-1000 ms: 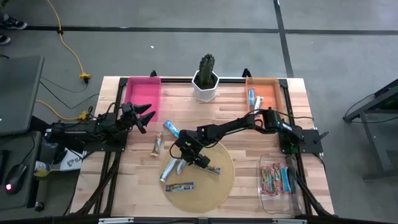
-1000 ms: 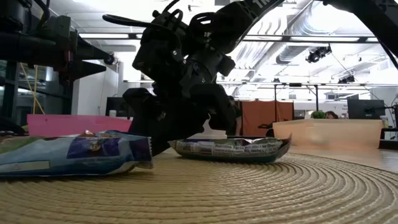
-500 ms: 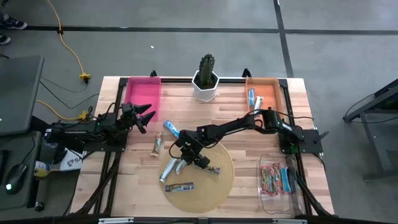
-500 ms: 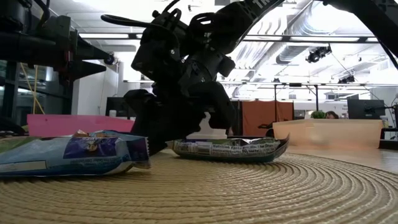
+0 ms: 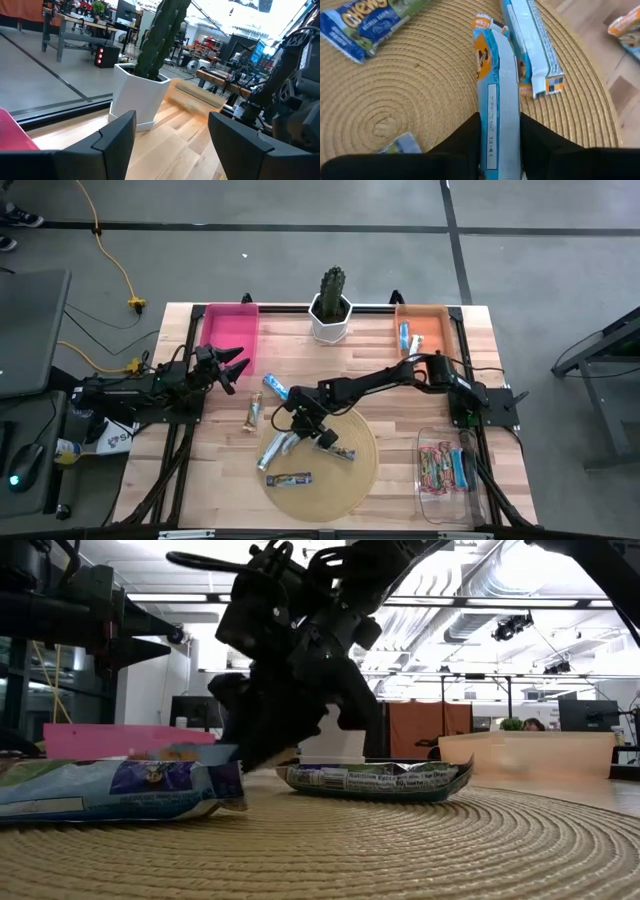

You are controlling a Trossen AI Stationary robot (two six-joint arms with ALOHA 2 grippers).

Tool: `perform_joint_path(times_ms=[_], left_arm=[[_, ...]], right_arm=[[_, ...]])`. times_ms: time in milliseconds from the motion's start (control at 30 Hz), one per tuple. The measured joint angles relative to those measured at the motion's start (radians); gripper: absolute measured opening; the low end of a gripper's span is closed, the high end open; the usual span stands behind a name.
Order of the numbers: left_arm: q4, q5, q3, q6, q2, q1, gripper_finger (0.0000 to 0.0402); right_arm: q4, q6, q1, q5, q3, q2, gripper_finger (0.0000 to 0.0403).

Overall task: Pick and place Granola Bars by type
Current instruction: Put the yellow granola bar into the orange bin

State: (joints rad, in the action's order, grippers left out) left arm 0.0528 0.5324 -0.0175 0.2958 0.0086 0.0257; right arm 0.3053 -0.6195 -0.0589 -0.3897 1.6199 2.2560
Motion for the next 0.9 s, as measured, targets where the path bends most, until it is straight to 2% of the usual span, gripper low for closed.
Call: perform_joint_path(times_ms=[233,467,900], left_arm=[[0.0,0.0,0.0,0.0,0.0,0.0,0.0245],[0.0,0.001,0.0,0.0,0.0,0.0,0.0245],[0.0,-0.002,0.0,0.0,0.0,0.0,0.0245]], right_arm=[[0.029,0.074,-0.001,-0.002,0.0,-0.031,0.0073],[0.048,0.176,-0.001,-0.019,0.0,-0.068,0.0065],[0.056,0.489,-0.001,-0.292,0.002,-0.155,0.0065]])
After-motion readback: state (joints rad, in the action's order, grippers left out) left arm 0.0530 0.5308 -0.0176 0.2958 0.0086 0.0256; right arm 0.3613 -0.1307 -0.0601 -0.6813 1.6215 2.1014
